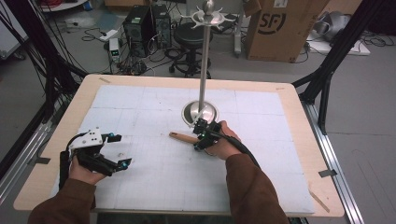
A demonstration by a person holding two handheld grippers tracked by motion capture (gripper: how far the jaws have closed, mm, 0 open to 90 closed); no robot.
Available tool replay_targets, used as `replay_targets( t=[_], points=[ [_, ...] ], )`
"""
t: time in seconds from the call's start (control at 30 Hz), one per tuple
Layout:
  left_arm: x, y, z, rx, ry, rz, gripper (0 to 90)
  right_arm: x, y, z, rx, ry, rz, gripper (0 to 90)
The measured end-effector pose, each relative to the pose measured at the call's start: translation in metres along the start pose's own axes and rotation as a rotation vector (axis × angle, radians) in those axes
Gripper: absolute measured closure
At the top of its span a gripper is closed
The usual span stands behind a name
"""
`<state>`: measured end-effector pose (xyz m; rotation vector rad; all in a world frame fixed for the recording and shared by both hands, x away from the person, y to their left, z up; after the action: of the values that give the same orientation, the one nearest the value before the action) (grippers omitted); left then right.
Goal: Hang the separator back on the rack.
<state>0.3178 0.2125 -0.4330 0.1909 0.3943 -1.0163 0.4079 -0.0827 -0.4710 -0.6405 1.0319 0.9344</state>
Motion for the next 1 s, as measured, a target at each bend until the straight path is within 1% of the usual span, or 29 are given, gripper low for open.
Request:
replay_targets(
  t=[0.07,0.13,0.2,0.3,0.43,0.5,0.57,0.6,0.67,0.77,0.8,0.87,0.93,1.0],
  points=[
    [0.0001,-0.0002,0.0,0.0,0.0,-0.001,1.6,0.0009,-0.0002,0.0004,-0.004,0.002,-0.008,60.0],
    [0.0003,-0.0003,-0.0001,0.0,0.0,-0.002,1.6,0.001,-0.0001,0.0004,-0.008,0.007,-0.005,59.9],
    [0.0004,-0.0004,-0.0001,-0.001,0.0,-0.001,1.7,0.0011,0.0004,0.0012,-0.032,0.017,-0.017,60.5],
    [0.0001,-0.0006,0.0002,0.0,0.0,-0.001,1.7,0.0014,0.003,0.0039,-0.071,0.047,-0.033,61.8],
    [-0.0007,-0.0007,0.0003,0.003,-0.001,-0.001,1.7,0.0017,0.0036,0.007,-0.108,0.08,-0.036,62.8],
    [-0.0007,-0.0008,0.0002,0.001,-0.002,-0.002,1.6,0.0014,0.0038,0.0069,-0.094,0.09,-0.031,63.5],
    [-0.0008,-0.0005,-0.0002,0.002,0.0,-0.002,1.6,0.0019,0.0031,0.0073,-0.097,0.088,-0.017,64.7],
    [-0.0008,-0.0005,-0.0003,0.001,0.001,-0.002,1.7,0.0016,0.0031,0.0069,-0.087,0.095,-0.017,65.4],
    [-0.0006,-0.0005,-0.0005,0.0,0.002,-0.003,1.7,0.0022,0.0027,0.007,-0.077,0.091,-0.003,66.8],
    [-0.0005,-0.0011,-0.0005,0.0,0.003,-0.006,1.6,0.002,0.0028,0.0066,-0.044,0.097,-0.001,67.5],
    [-0.0007,-0.0009,-0.0003,0.001,0.001,-0.004,1.6,0.0019,0.0028,0.0066,-0.038,0.098,-0.001,67.7],
    [-0.001,-0.0009,-0.0004,0.001,0.001,-0.006,1.7,0.0019,0.0031,0.0066,-0.043,0.098,0.0,68.2],
    [-0.0011,-0.0008,-0.0005,-0.001,0.0,-0.005,1.6,0.001,0.0031,0.0053,-0.024,0.102,0.006,68.5],
    [-0.001,-0.0008,-0.0006,0.001,0.002,-0.005,1.7,0.0003,0.0025,0.0036,-0.01,0.104,0.021,68.5]
  ],
)
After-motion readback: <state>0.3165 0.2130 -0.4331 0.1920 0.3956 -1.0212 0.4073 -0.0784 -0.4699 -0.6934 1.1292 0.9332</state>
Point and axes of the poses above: each handheld gripper's, and its own axes: x roughly forward along the jaws, z roughly out of its top, y roughly to its left, the point moved 6 cm from there along x, roughly forward along the jaws, and after that the axes turned 3 degrees about x, right-handed, at the moved point
